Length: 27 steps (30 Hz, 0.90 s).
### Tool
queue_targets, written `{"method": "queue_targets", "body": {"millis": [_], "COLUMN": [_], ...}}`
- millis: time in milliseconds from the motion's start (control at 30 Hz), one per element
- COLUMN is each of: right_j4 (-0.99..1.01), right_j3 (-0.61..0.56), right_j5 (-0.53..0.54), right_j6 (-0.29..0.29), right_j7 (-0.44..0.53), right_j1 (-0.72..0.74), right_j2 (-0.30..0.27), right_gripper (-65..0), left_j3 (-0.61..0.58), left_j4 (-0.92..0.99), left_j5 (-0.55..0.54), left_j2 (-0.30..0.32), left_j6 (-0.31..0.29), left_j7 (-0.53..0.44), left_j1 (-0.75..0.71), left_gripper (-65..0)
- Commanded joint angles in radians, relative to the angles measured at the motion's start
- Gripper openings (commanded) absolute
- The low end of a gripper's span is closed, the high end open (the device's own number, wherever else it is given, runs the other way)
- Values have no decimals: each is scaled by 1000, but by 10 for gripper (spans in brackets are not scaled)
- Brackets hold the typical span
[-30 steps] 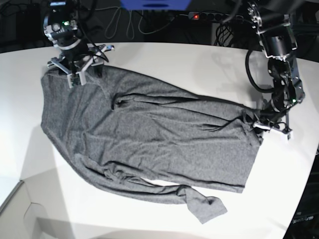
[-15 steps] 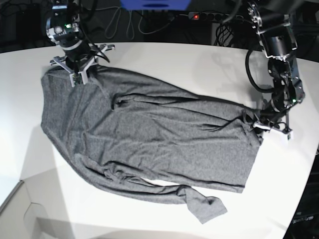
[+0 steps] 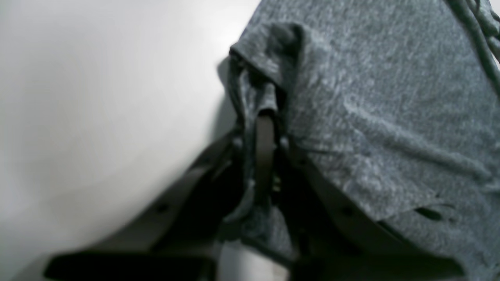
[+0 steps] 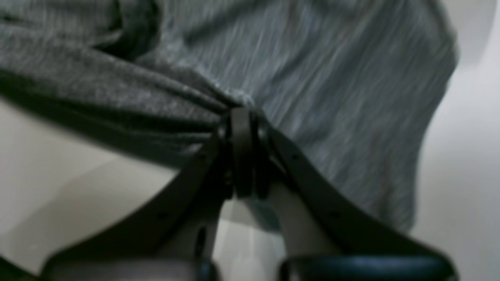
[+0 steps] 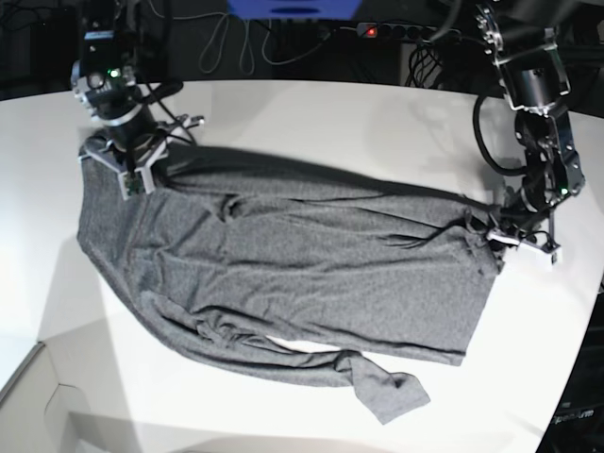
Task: Layout the t-shirt on the table in an organized manner, then fold the t-shirt properly
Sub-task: 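Regrasp the shirt edge with the right gripper and pull it outward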
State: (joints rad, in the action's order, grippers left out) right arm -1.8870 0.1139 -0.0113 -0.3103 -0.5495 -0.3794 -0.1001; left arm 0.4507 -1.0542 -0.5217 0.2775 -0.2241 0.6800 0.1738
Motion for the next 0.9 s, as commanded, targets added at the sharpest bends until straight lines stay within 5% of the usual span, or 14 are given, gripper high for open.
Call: {"method": "queue_targets", "body": {"millis": [0,467,700,867], "right_j4": [-15,177,154,51], "right_j3": [2,-1,-43,-4], "right_j5": [6,6,6,6], "right_j6": [0,-2,-3,-2], "right_j7": [21,15,-51,-63], "right_j1": [17,178,201,158], "right_j2": [-5,-57,-111,-103], "right_gripper": [-650,-645,-398,-331], "left_j3": [3,3,3,3], "left_j4": [-11,-11,-11,-11], "left_j5": [8,10,10,10], "left_j2": [16,18,18,18], "left_j6": [12,12,12,12], "left_j7": [-1,-1,-1,4], "left_j1": [23,53,60,63], "left_gripper": [-649,-649,-649,-649]}}
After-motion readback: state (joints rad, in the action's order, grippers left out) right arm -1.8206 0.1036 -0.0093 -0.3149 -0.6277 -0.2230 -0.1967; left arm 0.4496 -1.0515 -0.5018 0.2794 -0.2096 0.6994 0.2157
